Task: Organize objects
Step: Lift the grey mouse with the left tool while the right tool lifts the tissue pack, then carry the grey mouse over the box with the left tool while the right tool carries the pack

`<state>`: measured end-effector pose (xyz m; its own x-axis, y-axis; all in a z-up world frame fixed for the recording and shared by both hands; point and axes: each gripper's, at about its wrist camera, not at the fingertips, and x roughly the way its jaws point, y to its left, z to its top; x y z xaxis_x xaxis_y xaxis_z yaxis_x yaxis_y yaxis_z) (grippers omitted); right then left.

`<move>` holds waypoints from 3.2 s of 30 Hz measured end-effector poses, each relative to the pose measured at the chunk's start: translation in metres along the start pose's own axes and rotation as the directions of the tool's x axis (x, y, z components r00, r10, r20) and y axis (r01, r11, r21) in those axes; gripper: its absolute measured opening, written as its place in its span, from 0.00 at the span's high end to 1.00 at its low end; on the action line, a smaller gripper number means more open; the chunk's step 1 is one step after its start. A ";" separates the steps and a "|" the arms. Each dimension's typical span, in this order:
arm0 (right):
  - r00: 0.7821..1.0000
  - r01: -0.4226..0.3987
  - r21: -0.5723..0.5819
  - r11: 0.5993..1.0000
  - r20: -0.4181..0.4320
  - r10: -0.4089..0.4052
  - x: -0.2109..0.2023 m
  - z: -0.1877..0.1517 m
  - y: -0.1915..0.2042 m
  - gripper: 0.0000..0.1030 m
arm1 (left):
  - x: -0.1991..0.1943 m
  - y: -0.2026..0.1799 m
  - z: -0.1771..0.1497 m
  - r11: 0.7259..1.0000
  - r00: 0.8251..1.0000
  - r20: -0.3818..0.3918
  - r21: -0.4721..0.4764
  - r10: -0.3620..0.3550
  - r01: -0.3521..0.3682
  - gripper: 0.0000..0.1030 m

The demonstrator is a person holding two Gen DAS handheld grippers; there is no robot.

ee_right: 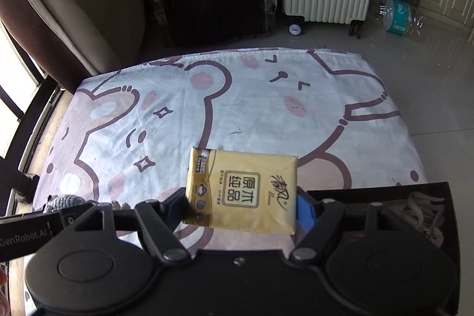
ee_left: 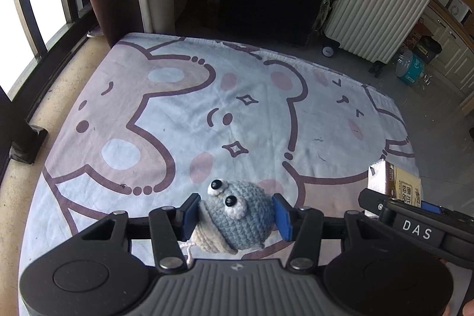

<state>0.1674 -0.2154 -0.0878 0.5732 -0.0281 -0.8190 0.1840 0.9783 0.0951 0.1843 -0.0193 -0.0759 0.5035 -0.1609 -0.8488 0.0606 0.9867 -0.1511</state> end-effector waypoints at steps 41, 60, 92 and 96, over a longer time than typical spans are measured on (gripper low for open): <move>0.982 0.078 0.105 0.991 0.163 -0.094 -0.099 -0.026 -0.110 0.27 | -0.051 -0.093 -0.022 0.983 0.988 0.124 0.168 -0.091 0.070 0.49; 0.974 0.035 0.237 0.971 0.211 -0.086 -0.090 -0.027 -0.153 0.27 | -0.024 -0.144 -0.027 0.939 0.949 0.103 0.210 -0.297 0.271 0.49; 0.990 -0.087 0.349 0.933 0.131 0.043 -0.026 -0.019 -0.180 0.27 | 0.071 -0.189 -0.041 0.887 0.953 -0.079 0.348 -0.293 0.302 0.25; 0.991 -0.093 0.350 0.932 0.124 0.052 -0.023 -0.018 -0.178 0.27 | 0.071 -0.181 -0.036 0.898 0.954 -0.073 0.321 -0.292 0.300 0.25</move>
<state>0.1073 -0.3852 -0.0963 0.6768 -0.0024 -0.7361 0.3979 0.8425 0.3631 0.1784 -0.2101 -0.1269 0.3996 -0.4436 -0.8022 0.4822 0.8460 -0.2276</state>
